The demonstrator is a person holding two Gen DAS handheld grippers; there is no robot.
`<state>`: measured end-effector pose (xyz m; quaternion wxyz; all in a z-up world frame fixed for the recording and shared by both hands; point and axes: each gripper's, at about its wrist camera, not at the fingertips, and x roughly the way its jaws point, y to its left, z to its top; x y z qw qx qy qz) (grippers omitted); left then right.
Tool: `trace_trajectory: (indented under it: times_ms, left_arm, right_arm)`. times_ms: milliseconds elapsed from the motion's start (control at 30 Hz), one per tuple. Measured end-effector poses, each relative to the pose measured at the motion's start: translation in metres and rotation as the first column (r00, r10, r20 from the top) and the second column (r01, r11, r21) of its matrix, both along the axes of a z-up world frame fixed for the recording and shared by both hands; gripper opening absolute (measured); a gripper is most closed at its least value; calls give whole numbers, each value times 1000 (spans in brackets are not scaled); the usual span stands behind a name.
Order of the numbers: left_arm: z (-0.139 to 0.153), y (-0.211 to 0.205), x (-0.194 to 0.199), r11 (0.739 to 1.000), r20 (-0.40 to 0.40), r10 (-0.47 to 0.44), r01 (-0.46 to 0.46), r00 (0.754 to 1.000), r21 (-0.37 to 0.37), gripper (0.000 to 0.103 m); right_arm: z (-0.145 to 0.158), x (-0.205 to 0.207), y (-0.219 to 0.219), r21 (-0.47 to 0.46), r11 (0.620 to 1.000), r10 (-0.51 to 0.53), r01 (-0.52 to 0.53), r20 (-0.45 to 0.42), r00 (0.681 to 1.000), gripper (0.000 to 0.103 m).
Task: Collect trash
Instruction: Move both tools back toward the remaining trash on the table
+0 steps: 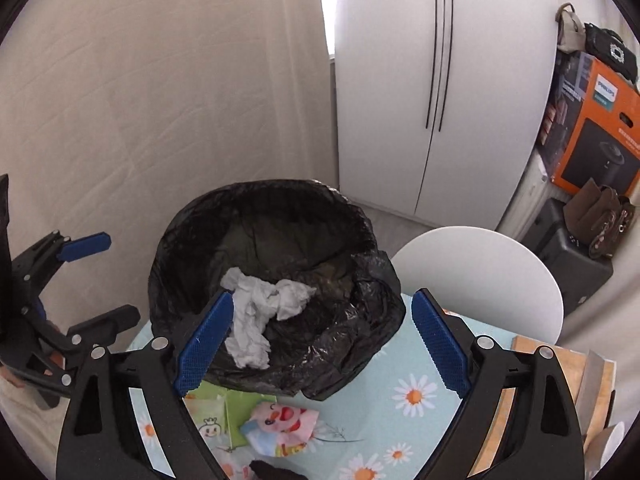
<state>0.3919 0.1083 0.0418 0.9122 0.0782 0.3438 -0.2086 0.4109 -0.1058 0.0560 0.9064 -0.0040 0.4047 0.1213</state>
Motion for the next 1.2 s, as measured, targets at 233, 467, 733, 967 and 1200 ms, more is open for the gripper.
trace_trajectory:
  times_ms: [233,467,733,967,1200]
  left_arm:
    - [1,1,-28,999,-9,43,-43,999,-2,97]
    - [-7,0,-59,995,-39,100,-100,994,9,97]
    - [-19,1,-95,988,-69,153,-154,986,-8,97]
    - [-31,-1,-122,980,-91,198,-196,976,22,97]
    - [-45,-5,-146,974,-102,226,-223,969,38,97]
  right_arm:
    - [3,-24,-11,3,1000,9,-9,6,1000,86]
    - [0,-51,-18,8,999,42,-42,6,999,87]
    - [-13,-74,-23,-2,996,86,-86,-26,996,87]
    - [-27,-93,-18,-8,988,154,-155,-54,987,87]
    - [-39,-108,-14,-15,980,194,-196,-77,978,87]
